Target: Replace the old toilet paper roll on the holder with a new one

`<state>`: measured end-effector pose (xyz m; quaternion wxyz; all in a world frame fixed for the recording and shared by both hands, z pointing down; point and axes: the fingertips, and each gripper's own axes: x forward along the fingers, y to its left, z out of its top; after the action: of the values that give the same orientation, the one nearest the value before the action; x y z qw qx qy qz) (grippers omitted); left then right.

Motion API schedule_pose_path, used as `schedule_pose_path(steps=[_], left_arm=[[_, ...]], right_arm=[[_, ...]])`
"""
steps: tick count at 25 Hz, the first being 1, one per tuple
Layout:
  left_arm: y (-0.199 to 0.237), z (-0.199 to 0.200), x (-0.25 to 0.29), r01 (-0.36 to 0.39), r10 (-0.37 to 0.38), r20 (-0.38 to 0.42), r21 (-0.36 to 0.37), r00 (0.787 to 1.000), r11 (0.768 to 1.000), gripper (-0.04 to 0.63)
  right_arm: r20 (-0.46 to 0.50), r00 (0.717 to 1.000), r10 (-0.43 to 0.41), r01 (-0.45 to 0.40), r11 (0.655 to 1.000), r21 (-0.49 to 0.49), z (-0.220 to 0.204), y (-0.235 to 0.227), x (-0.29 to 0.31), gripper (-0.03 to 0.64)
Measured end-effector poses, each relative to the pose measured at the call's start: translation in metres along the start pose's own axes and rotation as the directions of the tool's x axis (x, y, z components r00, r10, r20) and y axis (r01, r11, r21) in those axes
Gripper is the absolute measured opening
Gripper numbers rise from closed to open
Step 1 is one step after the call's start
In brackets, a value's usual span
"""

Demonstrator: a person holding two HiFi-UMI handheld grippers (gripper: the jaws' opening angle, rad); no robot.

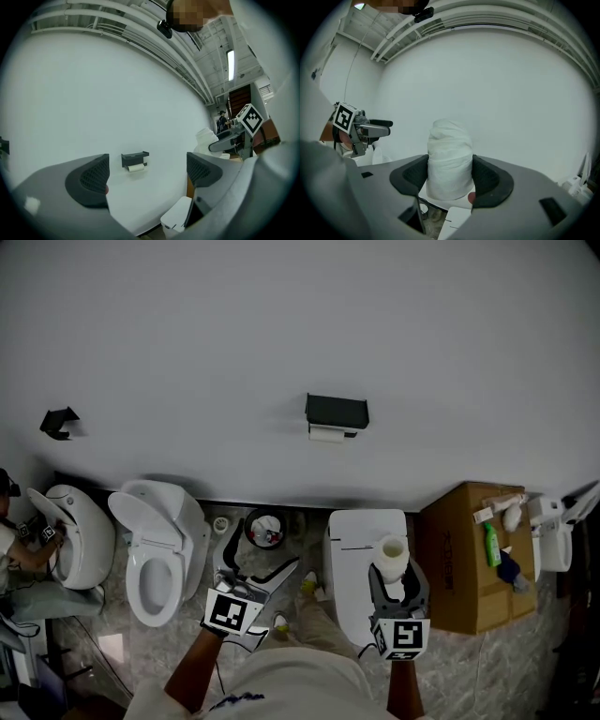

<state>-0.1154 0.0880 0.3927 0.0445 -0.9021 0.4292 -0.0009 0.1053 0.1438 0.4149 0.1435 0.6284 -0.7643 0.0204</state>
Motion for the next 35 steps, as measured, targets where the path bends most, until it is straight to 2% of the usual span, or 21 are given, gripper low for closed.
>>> schedule_pose_path(steps=[6, 11, 15, 18, 23, 31, 35], left_arm=[[0.016, -0.015, 0.041, 0.025, -0.018, -0.067, 0.108, 0.998, 0.994, 0.509], [0.032, -0.030, 0.082, 0.044, -0.035, -0.111, 0.077, 0.993, 0.996, 0.500], [0.038, -0.042, 0.118, 0.070, -0.056, -0.154, 0.088, 0.987, 0.994, 0.499], [0.038, -0.049, 0.144, 0.083, -0.066, -0.168, 0.097, 0.984, 0.992, 0.495], [0.030, -0.072, 0.177, 0.087, -0.073, -0.211, 0.060, 0.975, 0.994, 0.489], [0.037, -0.108, 0.212, 0.070, -0.044, -0.298, 0.077, 0.954, 0.995, 0.469], [0.036, -0.120, 0.228, 0.093, -0.045, -0.334, 0.130, 0.941, 0.987, 0.465]], right_arm=[[0.005, 1.000, 0.006, -0.006, 1.000, 0.008, 0.005, -0.009, 0.041, 0.282], [0.012, 1.000, -0.019, 0.019, 1.000, 0.025, 0.011, -0.034, 0.076, 0.282], [0.035, 0.999, -0.042, 0.041, 0.999, 0.025, 0.020, -0.057, 0.104, 0.282], [0.048, 0.997, -0.053, 0.051, 0.998, 0.038, 0.024, -0.072, 0.121, 0.282], [0.065, 0.996, -0.064, 0.060, 0.997, 0.054, 0.023, -0.099, 0.142, 0.282], [0.083, 0.994, -0.068, 0.060, 0.993, 0.102, 0.006, -0.131, 0.167, 0.282], [0.063, 0.996, -0.070, 0.061, 0.990, 0.128, -0.010, -0.141, 0.178, 0.282]])
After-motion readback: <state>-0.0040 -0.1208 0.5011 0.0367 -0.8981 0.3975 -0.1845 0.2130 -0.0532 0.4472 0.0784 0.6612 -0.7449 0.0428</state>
